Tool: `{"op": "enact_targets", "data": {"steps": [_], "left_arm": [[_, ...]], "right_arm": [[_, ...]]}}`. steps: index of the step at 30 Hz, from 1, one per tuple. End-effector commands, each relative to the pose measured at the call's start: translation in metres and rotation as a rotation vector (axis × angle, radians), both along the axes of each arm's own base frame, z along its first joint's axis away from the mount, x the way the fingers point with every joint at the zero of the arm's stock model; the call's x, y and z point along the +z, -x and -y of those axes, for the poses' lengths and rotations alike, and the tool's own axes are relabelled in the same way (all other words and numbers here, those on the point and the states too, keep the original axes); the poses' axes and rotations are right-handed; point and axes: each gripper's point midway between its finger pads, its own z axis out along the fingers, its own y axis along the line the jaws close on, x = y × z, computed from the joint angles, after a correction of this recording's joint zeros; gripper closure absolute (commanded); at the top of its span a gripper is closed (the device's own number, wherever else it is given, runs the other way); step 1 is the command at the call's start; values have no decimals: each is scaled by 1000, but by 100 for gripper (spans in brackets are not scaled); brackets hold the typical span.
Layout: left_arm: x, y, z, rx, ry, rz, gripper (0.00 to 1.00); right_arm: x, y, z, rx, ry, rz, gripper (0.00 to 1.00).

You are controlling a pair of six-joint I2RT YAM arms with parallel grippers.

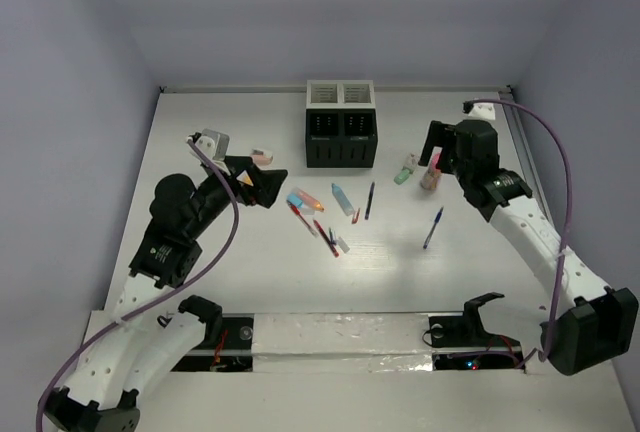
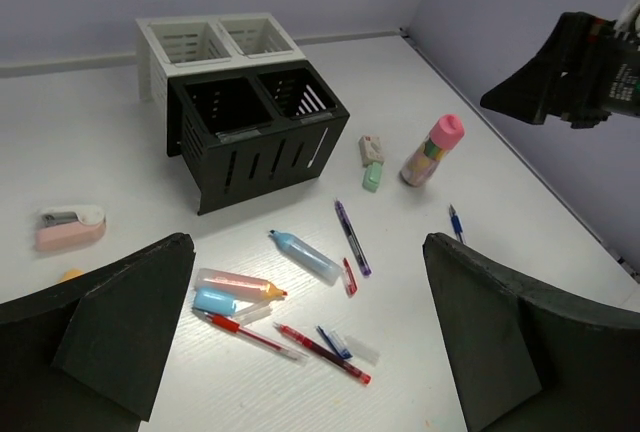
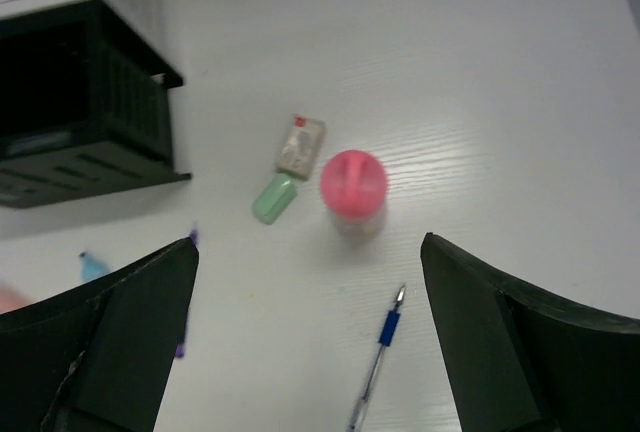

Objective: Sort the stationery into containers
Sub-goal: Pick up the stationery from the center of the board.

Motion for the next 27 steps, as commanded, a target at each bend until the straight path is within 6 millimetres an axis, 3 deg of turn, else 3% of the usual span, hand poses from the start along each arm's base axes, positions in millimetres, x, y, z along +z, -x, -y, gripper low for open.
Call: {"op": "enact_targets", "data": {"steps": [1,6,11,17,23,24,27], "left_arm": [[26,6,-3,-7,22,91,1],[28,9,0,-19,19,97,1],[25,10,4,-37,16,88,1],[25,9,4,-37,13,89,1],[23,9,5,-40,11,83,1],[23,8,5,-42,11,83,1],[23,8,5,-43,10,84,1]], "right_arm": [[-10,-13,29,-104,-8,-16,1],[-30,-34,43,-151,19,-71,0],[-47,-57,30,-96,-14,-103,1],[-77,-78,30,-98,-17,-174,7],[-90,-83,33,-116,3,-193,23],[-89,-83,34,-119,7,-193,34],[-89,-82,34,-122,8,-195,43]]}}
